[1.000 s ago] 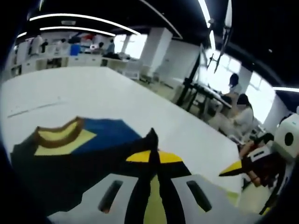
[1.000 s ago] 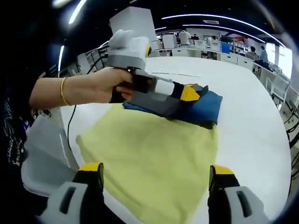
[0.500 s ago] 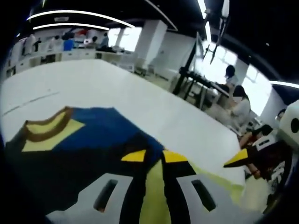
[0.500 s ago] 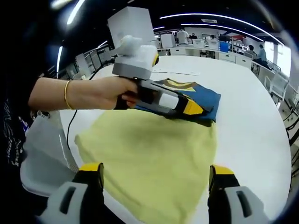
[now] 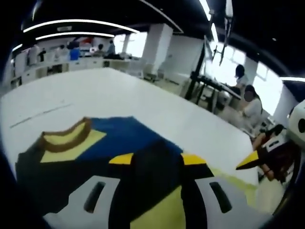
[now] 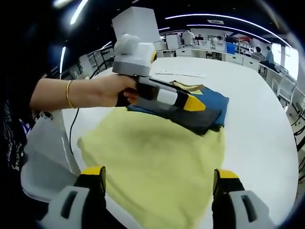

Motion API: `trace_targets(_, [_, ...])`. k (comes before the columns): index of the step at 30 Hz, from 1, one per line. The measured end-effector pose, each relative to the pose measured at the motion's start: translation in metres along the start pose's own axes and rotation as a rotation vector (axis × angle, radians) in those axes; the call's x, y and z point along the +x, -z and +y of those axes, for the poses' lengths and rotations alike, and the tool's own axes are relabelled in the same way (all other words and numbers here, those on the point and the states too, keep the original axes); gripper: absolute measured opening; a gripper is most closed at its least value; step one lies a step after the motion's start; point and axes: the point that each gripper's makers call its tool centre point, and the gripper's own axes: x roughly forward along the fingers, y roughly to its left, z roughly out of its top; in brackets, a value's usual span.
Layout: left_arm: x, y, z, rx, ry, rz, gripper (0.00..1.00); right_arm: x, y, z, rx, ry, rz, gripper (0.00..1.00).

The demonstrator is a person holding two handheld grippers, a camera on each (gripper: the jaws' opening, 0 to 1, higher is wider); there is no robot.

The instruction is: Fold the garment on the visible template until the final outline fits inside the template.

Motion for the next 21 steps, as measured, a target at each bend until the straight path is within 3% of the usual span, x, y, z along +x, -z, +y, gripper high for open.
trace_targets(4, [0.002,0.012,-0.003,0.038,-0.009,0.038,0.35,-0.001,0.002,-0.003,0.005,0.007,0.003,0.94])
trace_targets(8, [0.002,0.019,-0.004,0.059,-0.025,0.062,0.45,-0.002,0.006,-0.006,0.014,0.013,0.008,0.94])
trace_targets(15, [-0.012,0.002,0.005,0.083,-0.063,0.02,0.75,-0.004,0.004,-0.012,0.025,0.028,-0.004,0.95])
trace_targets(21, [-0.039,-0.013,0.024,0.067,-0.098,-0.018,0.91,-0.006,0.001,-0.021,0.025,0.047,-0.004,0.94])
